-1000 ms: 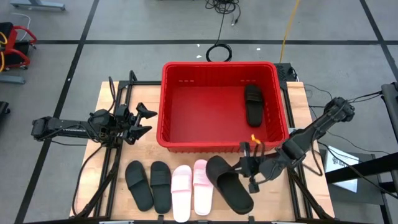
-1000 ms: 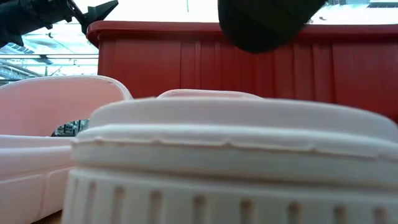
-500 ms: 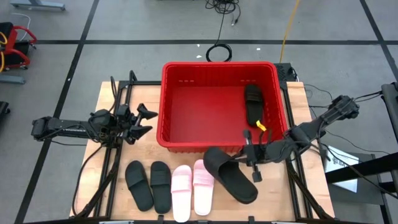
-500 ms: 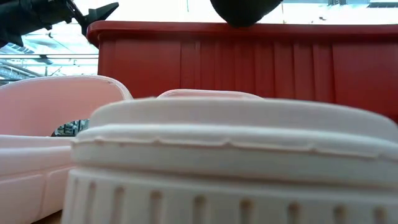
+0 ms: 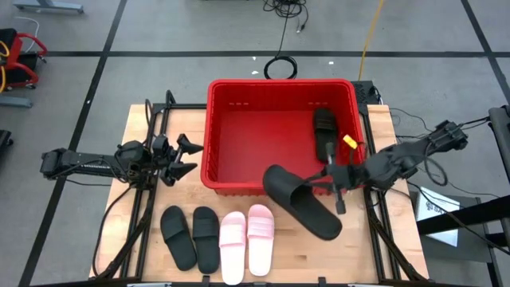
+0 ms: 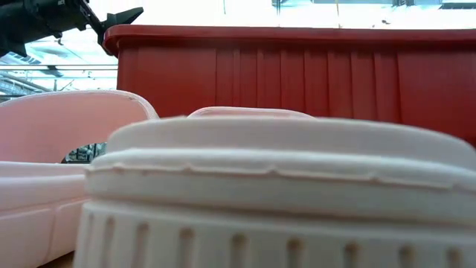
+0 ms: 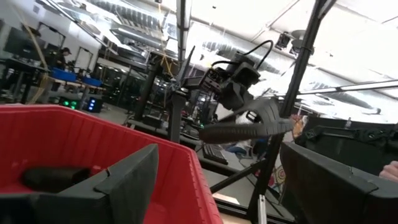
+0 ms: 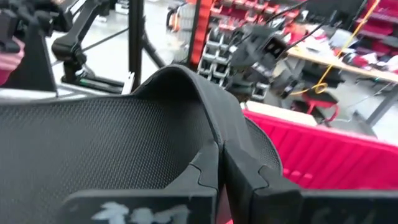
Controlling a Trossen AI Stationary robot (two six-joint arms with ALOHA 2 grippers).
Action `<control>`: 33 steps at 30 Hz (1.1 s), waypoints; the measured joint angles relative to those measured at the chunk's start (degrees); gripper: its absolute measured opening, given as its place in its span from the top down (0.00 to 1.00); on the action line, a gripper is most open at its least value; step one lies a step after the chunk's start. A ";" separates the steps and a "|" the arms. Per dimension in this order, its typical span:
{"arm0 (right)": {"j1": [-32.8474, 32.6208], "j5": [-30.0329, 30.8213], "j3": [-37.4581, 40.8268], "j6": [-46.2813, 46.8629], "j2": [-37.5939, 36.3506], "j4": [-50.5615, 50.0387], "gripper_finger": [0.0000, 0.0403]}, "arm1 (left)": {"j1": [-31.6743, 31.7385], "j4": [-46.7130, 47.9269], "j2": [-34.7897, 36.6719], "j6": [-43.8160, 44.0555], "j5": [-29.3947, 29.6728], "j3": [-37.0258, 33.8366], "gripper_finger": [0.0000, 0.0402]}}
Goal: Pick and place slides into bin
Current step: Put the black slide into the red basket
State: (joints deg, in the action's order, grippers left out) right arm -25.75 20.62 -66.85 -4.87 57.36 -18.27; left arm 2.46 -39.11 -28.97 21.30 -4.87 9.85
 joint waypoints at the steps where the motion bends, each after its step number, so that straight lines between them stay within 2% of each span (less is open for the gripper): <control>1: 0.49 0.00 0.00 -0.55 -0.80 -0.02 1.00 | 0.02 -0.02 0.00 -0.02 0.54 0.00 0.15; 6: 4.48 -0.02 -1.48 -2.61 -3.92 -3.28 1.00 | 0.02 -0.17 0.00 -0.66 3.83 0.00 0.15; 13: 14.30 -0.71 -10.78 -4.84 -3.15 -12.55 1.00 | 1.76 -0.56 -0.02 -2.93 5.95 1.92 0.15; 16: 19.78 -4.38 -14.48 -6.56 -2.61 -15.43 1.00 | 3.72 6.57 -0.53 -4.65 5.96 6.31 0.15; 21: 29.28 -5.01 -17.03 -10.81 -1.79 -19.09 1.00 | 8.75 20.46 -3.56 -8.53 6.11 17.47 0.15; 24: 36.30 -11.85 -17.03 -12.27 -0.85 -19.82 1.00 | 12.48 23.44 -6.04 -11.12 2.77 22.91 0.15; 27: 43.09 -16.15 -17.03 -12.93 0.57 -19.30 1.00 | 17.30 24.44 -8.47 -11.78 -0.08 26.48 0.15; 31: 52.26 -22.73 -17.03 -14.93 3.08 -19.28 1.00 | 25.75 24.29 -12.04 -10.19 -3.17 27.61 0.15; 33: 56.54 -27.88 -17.03 -15.39 4.44 -19.16 1.00 | 30.54 22.97 -14.36 -8.09 -7.07 27.61 0.15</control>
State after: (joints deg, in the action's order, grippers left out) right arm 30.79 -7.26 -83.88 -20.27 61.80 -37.42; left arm 33.00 -16.14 -43.34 13.21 -11.93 37.45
